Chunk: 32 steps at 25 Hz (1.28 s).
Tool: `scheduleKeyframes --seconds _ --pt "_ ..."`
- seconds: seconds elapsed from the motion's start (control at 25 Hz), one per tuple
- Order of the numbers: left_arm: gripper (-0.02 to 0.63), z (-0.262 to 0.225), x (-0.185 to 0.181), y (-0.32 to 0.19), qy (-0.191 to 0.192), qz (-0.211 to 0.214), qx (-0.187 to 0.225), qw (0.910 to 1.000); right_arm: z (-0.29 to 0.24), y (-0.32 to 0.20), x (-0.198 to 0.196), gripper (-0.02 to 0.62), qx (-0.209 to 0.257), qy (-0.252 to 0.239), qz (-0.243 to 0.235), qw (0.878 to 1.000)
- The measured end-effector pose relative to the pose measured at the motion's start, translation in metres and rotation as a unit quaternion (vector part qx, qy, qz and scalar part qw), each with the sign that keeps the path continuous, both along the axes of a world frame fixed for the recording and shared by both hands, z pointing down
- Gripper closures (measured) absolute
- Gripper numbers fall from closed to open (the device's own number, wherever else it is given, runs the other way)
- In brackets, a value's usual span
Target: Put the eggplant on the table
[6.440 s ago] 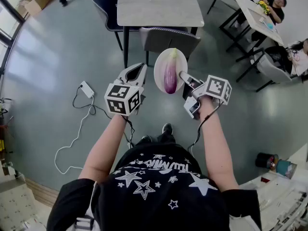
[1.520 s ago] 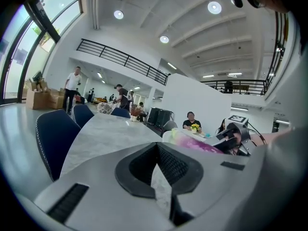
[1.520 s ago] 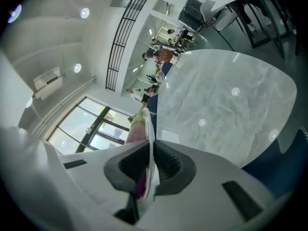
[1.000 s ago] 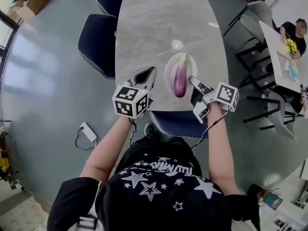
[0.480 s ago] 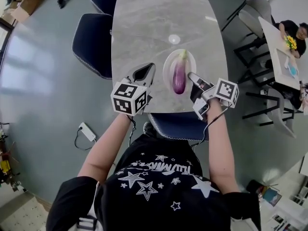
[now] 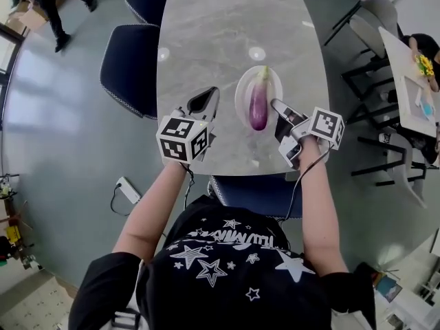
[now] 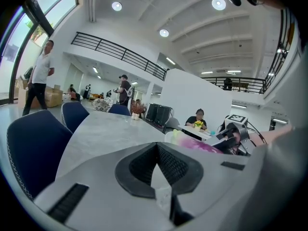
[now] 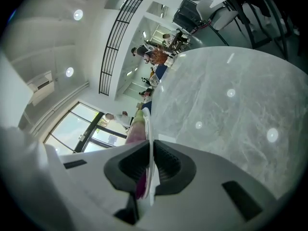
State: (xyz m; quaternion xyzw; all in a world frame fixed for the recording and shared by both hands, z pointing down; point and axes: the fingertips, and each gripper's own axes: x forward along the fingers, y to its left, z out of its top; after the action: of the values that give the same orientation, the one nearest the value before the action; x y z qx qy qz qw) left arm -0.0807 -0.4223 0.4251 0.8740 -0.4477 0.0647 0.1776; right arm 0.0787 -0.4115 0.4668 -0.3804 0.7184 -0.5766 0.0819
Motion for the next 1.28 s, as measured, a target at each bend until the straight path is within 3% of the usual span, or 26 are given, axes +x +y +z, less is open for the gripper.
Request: scheduleKeyframes --seconds 0.44,1.28 --pt "0.598 0.035 0.018 -0.065 -0.006 -0.01 -0.031 0.9995 0.047 -0.057 0.026 0.572 -0.039 0.012 0.008 0.999" --pt "0.598 0.09 0.018 -0.087 -0.032 -0.022 -0.072 0.9966 0.129 -0.076 0.029 0.572 -0.114 0.027 0.002 0.993"
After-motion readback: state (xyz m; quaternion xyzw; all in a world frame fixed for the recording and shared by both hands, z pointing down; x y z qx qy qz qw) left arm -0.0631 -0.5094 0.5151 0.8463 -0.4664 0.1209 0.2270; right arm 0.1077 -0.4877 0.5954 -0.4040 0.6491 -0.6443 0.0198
